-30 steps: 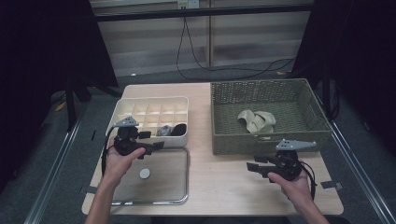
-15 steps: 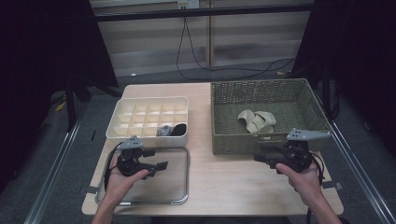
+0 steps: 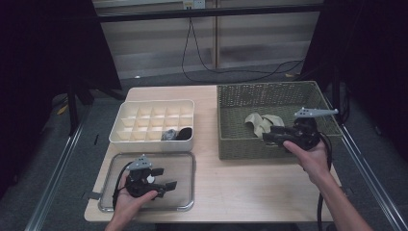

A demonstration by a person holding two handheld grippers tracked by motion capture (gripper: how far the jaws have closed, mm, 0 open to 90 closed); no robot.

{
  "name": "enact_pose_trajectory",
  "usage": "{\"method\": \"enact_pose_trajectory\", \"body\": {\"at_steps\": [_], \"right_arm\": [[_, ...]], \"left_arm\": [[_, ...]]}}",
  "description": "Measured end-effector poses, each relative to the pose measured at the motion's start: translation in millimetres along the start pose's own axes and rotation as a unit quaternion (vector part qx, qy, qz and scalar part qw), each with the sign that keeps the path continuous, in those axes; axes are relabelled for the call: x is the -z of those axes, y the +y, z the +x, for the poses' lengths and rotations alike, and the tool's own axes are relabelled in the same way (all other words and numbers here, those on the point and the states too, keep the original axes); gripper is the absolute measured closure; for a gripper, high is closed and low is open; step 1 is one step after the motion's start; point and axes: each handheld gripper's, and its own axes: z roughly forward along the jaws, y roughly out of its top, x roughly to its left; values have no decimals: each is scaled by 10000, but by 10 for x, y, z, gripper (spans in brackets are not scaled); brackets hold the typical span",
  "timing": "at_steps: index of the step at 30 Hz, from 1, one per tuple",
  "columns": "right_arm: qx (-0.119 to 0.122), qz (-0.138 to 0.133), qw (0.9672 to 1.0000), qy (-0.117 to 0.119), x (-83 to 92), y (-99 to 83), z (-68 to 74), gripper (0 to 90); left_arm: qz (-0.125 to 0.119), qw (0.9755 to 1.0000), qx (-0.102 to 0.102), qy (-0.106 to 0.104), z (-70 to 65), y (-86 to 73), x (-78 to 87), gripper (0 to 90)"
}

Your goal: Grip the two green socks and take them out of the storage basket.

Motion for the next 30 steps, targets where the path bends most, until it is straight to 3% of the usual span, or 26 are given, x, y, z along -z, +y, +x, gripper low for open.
{"method": "enact_pose_trajectory", "body": {"at_steps": [8,14,20,24,30], "right_arm": [[71,449,9989,-150,-108,226,-181,411],[6,674,9971,-352,-224,426,-381,466],[-47,1152,9916,-591,-401,510,-637,512],[-272,1309,9891,-621,-519,514,-803,517],[-387,1600,9829,-828,-723,568,-930,516]], "left_arm": [[23,10000,-81,-34,-172,-50,-29,193],[106,9997,-154,-129,-252,-105,-27,193],[117,9998,-80,-166,-211,-119,-16,193],[145,9998,-8,-153,-181,-125,-41,193],[147,9998,5,-147,-183,-125,-46,188]]}}
